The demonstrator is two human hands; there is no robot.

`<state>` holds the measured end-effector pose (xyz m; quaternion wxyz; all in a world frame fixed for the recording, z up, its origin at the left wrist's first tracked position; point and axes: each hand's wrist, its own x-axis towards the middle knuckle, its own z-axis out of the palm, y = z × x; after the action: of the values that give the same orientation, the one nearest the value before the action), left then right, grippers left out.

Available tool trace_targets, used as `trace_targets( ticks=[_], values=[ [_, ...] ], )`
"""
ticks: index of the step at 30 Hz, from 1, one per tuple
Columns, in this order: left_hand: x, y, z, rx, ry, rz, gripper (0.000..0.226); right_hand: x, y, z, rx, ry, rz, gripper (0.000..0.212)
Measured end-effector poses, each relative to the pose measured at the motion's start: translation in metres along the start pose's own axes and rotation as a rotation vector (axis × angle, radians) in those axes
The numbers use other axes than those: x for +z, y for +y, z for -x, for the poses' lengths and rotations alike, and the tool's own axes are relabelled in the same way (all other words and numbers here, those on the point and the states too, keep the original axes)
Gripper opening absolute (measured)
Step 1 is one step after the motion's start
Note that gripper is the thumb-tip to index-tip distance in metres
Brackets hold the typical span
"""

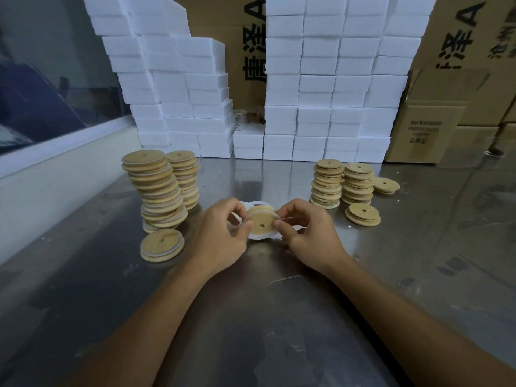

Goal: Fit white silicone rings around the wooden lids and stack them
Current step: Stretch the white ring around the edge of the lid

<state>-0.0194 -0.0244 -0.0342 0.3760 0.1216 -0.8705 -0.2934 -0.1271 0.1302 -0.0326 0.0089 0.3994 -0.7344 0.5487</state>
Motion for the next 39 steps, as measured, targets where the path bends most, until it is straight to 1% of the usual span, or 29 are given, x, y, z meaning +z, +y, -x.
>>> trace_targets(
  ticks=[3,6,8,14,19,23,29,35,37,39],
  values=[
    [0.001,0.006,0.000,0.061,0.007,0.019,0.019,0.002,-0.001,0.002,-0.118,0.007,0.063,0.010],
    [0.001,0.011,0.001,0.061,0.006,0.045,0.026,0.002,-0.001,0.003,-0.171,0.004,0.087,0.004],
    [0.001,0.011,0.001,0.034,0.003,0.043,0.032,0.003,0.000,0.002,-0.145,0.005,0.068,0.004],
    [-0.001,0.012,0.001,-0.022,-0.025,0.041,0.038,0.002,0.001,0.000,0.036,0.011,0.006,0.008],
    [-0.003,0.009,0.000,-0.051,-0.046,0.060,0.036,-0.004,-0.002,-0.001,0.106,-0.033,-0.075,0.012],
    [-0.003,0.007,-0.001,-0.082,-0.048,0.084,0.034,-0.006,-0.003,-0.003,0.108,-0.037,-0.049,0.017],
    [-0.004,0.004,-0.001,-0.108,-0.039,0.139,0.032,-0.004,0.000,0.000,0.092,-0.043,-0.024,0.004],
    [-0.003,-0.001,-0.002,-0.197,-0.050,0.257,0.030,-0.002,-0.001,0.000,0.065,-0.063,0.033,0.010],
    [-0.002,0.002,-0.001,-0.193,-0.049,0.225,0.029,-0.002,0.000,0.000,0.060,-0.044,0.041,0.008],
    [-0.001,0.005,0.001,-0.118,-0.033,0.084,0.029,-0.002,0.001,0.000,0.028,-0.025,0.077,0.007]
  ],
)
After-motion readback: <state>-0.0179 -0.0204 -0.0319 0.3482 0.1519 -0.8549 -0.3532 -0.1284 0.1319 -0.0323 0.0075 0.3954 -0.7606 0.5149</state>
